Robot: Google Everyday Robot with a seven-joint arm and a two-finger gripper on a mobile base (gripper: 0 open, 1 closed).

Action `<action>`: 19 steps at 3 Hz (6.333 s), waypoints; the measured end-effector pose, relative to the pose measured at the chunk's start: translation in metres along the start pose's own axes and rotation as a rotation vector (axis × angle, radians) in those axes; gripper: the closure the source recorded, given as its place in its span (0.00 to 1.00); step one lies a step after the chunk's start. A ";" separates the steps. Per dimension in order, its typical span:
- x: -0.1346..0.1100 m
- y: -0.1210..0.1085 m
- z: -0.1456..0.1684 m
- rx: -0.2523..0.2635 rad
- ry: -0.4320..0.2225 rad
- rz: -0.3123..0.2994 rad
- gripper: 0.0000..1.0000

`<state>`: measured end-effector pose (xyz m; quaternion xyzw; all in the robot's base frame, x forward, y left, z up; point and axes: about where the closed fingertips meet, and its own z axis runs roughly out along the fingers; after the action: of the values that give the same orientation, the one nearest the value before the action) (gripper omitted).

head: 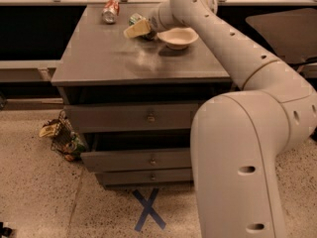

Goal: Place green can into paper bowl

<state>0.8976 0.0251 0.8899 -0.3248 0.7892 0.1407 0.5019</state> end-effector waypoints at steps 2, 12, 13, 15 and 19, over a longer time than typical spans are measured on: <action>0.015 -0.001 0.030 -0.015 0.029 0.016 0.05; 0.047 -0.062 -0.147 0.235 0.071 0.140 0.59; 0.053 -0.057 -0.149 0.228 0.081 0.151 0.36; 0.053 -0.045 -0.134 0.194 0.080 0.155 0.00; 0.045 -0.061 -0.211 0.357 0.052 0.171 0.00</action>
Offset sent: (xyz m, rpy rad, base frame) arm 0.0306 0.0096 -0.0296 -0.0028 0.0435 0.0028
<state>0.7769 -0.1528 0.9521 -0.1661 0.8390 0.0323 0.5172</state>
